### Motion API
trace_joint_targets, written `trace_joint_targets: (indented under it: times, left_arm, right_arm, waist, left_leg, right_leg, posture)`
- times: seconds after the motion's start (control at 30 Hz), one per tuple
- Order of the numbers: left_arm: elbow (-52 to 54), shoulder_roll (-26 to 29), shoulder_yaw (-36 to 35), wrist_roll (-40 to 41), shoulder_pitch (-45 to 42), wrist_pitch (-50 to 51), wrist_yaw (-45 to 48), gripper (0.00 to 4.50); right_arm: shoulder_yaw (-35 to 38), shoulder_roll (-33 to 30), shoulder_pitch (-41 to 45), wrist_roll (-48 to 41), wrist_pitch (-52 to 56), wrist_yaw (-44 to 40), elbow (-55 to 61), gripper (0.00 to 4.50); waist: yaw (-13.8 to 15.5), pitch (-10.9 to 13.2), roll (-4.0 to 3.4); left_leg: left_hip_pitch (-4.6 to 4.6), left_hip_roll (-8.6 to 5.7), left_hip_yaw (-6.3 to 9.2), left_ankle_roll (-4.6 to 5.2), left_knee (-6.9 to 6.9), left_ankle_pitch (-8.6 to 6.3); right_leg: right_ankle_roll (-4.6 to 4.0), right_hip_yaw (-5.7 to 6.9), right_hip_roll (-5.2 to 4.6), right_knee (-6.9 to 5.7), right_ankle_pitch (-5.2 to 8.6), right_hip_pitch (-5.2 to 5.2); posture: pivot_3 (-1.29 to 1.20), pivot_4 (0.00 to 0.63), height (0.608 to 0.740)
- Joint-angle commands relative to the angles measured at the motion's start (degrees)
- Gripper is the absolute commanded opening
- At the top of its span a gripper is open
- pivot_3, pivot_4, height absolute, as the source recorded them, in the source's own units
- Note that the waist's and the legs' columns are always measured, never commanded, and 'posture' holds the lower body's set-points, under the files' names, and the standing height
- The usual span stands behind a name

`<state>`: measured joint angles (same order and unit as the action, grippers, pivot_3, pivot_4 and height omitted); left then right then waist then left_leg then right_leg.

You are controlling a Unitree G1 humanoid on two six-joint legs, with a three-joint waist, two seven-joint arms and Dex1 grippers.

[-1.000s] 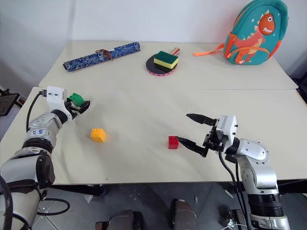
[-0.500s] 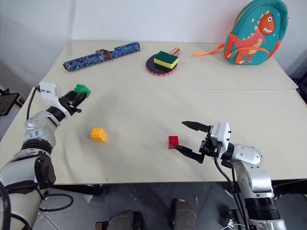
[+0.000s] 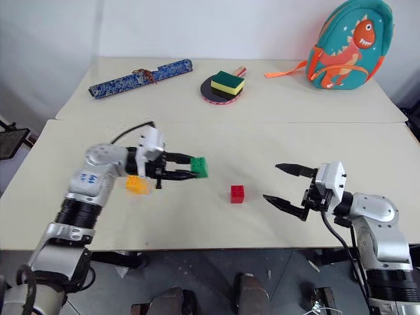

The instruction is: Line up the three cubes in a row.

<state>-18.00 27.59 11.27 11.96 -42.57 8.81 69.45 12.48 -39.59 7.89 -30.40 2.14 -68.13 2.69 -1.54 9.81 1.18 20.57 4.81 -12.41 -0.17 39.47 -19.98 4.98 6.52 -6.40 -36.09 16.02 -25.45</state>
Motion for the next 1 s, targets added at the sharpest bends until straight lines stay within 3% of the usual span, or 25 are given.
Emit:
trace_joint_targets:
  times: [0.03,0.4,0.6,0.7,0.73,0.9,1.0]
  left_arm:
    - [1.7,0.1,3.2,-4.3,2.2,-2.3,-1.3,1.62]
    - [-2.2,1.0,3.8,-7.4,2.4,-5.7,-1.5,1.62]
    - [2.2,2.3,0.6,-2.4,2.4,-3.6,1.6,3.40]
    - [6.1,3.0,-3.6,1.6,2.5,-1.1,1.1,4.35]
    - [7.8,4.5,-5.7,3.7,3.3,-0.5,2.2,4.48]
    - [12.8,10.7,-16.2,11.7,10.9,0.1,4.1,4.48]
    - [6.9,13.0,-30.7,12.2,23.5,-4.3,-4.0,4.48]
  right_arm:
    - [3.3,-1.5,-2.5,-1.2,-0.7,-0.1,3.0,4.50]
    - [3.8,-2.2,-7.5,-2.0,0.9,-0.8,6.6,4.50]
    - [2.5,-2.2,-6.2,-1.7,0.8,-2.1,5.6,4.50]
    - [1.7,-1.9,-5.0,-1.9,1.2,-2.5,5.5,4.50]
    - [1.1,-1.6,-4.6,-2.2,1.5,-2.8,5.6,4.50]
    - [-2.4,-0.2,-3.1,-3.2,2.4,-4.6,7.0,4.50]
    - [-5.8,2.7,1.4,-3.8,3.1,-3.8,8.1,4.50]
  waist:
    - [-0.1,0.0,0.00]
    - [0.4,0.0,-0.01]
    - [0.3,0.0,-0.01]
    - [0.3,0.0,-0.01]
    - [0.3,0.0,-0.01]
    - [-0.3,0.0,-0.06]
    - [-0.6,0.0,-0.17]
  left_leg:
    - [-0.02,0.00,0.00,0.00,0.00,0.00]
    - [0.04,0.00,0.46,0.25,0.44,-0.14]
    - [0.05,0.00,0.49,0.26,0.50,-0.15]
    - [0.06,0.01,0.50,0.26,0.51,-0.15]
    - [0.06,0.01,0.51,0.26,0.52,-0.15]
    - [-0.09,0.06,0.56,0.19,0.45,-0.17]
    - [-0.12,0.04,0.56,0.19,0.48,-0.17]
  right_leg:
    - [0.00,-0.02,-0.01,-0.01,0.00,0.00]
    - [-0.02,-0.04,-0.15,-0.27,0.01,0.01]
    - [-0.02,-0.04,-0.15,-0.35,0.01,0.00]
    - [-0.02,-0.04,-0.16,-0.38,0.01,0.00]
    - [-0.02,-0.04,-0.16,-0.38,0.01,0.00]
    - [-0.07,-0.10,-0.11,-0.51,0.04,-0.01]
    - [-0.08,-0.13,-0.14,-0.55,0.04,-0.01]
  posture:
    - [0.00,0.150,0.740]
    - [0.00,0.150,0.740]
    - [0.00,0.150,0.740]
    - [0.00,0.150,0.740]
    - [0.00,0.150,0.740]
    - [0.00,0.150,0.740]
    - [0.00,0.150,0.740]
